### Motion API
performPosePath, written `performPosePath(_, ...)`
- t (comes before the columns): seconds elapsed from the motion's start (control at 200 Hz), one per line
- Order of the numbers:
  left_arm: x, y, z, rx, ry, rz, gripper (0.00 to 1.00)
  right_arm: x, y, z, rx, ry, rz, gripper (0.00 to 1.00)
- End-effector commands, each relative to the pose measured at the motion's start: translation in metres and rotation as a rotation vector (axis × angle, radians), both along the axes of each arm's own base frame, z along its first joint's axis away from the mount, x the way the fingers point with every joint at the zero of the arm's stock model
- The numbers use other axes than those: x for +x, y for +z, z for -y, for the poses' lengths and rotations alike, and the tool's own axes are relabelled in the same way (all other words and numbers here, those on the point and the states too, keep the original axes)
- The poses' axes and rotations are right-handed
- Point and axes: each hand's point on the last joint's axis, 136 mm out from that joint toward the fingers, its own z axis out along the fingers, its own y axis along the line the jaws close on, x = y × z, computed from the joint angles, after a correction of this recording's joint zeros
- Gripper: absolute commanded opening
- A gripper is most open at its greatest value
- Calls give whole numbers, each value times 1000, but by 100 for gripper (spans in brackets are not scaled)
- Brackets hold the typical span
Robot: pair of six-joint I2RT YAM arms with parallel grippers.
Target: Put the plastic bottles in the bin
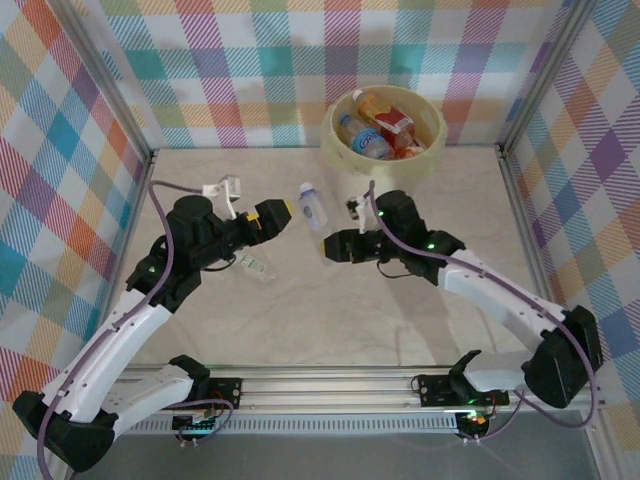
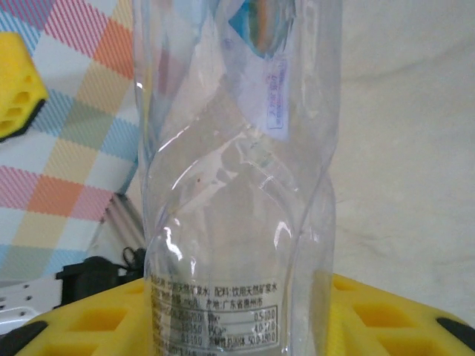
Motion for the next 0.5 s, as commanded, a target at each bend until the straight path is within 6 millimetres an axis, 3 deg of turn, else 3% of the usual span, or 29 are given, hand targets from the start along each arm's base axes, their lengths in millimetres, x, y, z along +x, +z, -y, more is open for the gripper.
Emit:
performPosePath(0.0,-20,6,20,159,-238,153,100,7,29,28,-72,-33,141,48)
performPosePath(0.115,-30,16,26,213,-330,246,100,17,64,49,-105,-83,249,48)
performPosePath(0.25,-35,15,28,246,-375,310,100,42,94,79,-166,-200,321,48)
performPosePath(0.41,-39,6,31,228,-400,335,100,75,119,113,-294,-295,416,49)
performPosePath(0.495,-38,1,30,239,-393,333,100,95,120,131,-408,-321,457,49)
